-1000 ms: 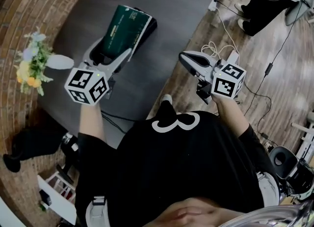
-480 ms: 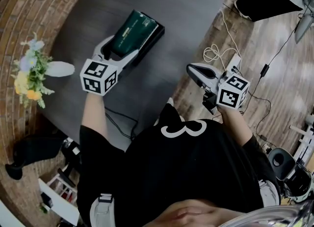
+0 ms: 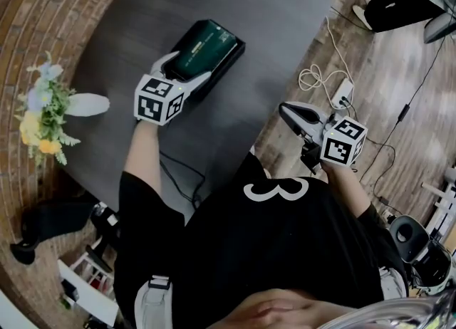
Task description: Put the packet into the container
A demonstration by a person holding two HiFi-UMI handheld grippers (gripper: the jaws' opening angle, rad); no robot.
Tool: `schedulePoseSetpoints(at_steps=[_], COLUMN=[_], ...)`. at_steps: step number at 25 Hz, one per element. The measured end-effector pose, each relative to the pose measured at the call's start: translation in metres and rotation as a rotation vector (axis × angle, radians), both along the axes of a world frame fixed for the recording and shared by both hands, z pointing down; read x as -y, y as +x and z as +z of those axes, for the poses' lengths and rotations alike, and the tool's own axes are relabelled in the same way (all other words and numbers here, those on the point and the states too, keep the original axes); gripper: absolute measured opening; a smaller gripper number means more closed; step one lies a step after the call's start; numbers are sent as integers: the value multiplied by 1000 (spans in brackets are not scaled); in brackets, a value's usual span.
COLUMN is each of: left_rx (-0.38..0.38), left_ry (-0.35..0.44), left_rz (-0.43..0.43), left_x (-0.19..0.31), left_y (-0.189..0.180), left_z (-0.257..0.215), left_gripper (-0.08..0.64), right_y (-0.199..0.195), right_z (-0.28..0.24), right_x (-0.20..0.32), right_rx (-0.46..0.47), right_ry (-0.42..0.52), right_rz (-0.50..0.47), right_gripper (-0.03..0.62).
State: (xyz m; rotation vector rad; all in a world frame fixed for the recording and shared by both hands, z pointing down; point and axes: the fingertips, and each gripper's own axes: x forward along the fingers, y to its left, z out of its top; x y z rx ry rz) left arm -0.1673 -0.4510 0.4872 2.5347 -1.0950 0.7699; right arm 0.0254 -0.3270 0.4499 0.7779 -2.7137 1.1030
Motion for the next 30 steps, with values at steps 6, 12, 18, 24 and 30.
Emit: schedulePoseSetpoints(at_steps=[6,12,18,24,30], left_rx=[42,84,111,109,64], left_ry=[-40,-69,-71,-32,24], left_rz=[15,13,19,9,-93], left_x=[6,11,10,9,7], left_y=[7,11,10,10,-2], left_z=[19,25,30,26,5], left_gripper=[414,422,430,437,451], right_y=[2,4,3,9,15], right_z=[10,20,23,23,6], right_x=[1,5,6,4,2], right_rx=[6,14,24,24,29], right_ry=[-25,-50,-54,-52,30], right_rz=[9,20,18,24,-10], right_gripper=[2,2,2,2,2])
